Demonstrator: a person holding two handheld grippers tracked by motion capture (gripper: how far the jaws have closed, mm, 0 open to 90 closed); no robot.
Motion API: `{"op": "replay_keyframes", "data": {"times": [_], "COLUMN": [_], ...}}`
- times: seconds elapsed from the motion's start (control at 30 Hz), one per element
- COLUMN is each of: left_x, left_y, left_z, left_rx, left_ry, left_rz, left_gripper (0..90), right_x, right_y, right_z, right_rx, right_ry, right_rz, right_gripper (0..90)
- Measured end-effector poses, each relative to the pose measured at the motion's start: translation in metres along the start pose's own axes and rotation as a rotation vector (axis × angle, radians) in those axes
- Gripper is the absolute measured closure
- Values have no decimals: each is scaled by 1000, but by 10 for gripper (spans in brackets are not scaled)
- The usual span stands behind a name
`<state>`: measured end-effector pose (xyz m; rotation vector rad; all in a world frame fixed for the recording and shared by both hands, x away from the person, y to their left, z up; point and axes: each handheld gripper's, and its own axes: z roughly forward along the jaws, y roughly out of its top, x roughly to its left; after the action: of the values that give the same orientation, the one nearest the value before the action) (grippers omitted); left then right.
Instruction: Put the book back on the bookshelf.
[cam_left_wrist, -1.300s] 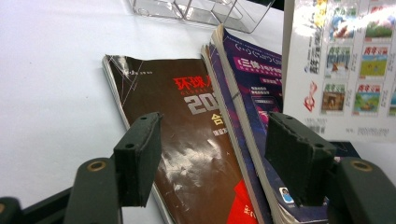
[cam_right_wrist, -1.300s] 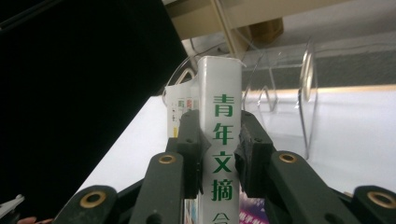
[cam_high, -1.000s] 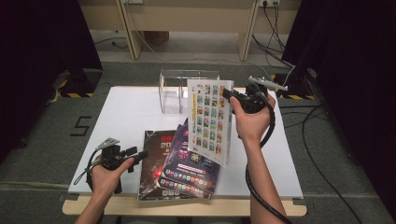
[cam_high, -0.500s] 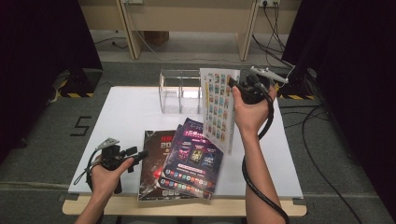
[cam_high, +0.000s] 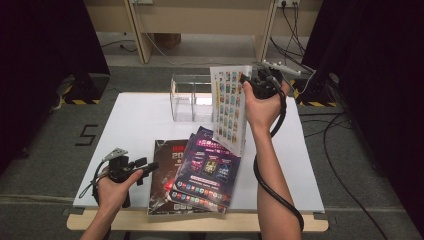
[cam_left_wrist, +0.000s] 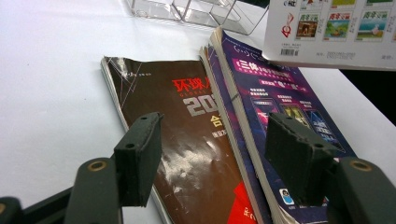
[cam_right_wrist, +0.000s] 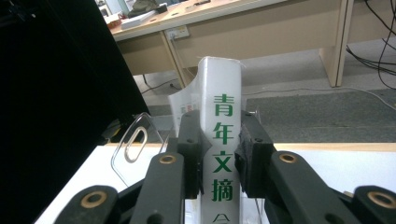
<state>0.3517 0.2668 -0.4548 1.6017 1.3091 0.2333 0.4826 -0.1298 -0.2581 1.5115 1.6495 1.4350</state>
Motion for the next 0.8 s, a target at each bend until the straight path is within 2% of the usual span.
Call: {"op": "replay_keyframes", "data": {"times": [0.43, 0.63, 0.8], "left_x": [2, 3, 5], "left_y": [-2, -3, -3], "left_z": [2, 2, 1], "left_rx": [8, 11, 8], "left_ry": [2, 1, 3], "left_rz": [-8, -9, -13], "left_gripper": [360, 361, 360], "right_x": [-9, -7, -2], "right_y": [16, 19, 22], "right_z": [25, 38, 44], "right_rx": [-1, -6, -24], "right_ry": [-16, -22, -48], "right_rz": [4, 10, -14], "right_gripper": [741, 741, 741]}}
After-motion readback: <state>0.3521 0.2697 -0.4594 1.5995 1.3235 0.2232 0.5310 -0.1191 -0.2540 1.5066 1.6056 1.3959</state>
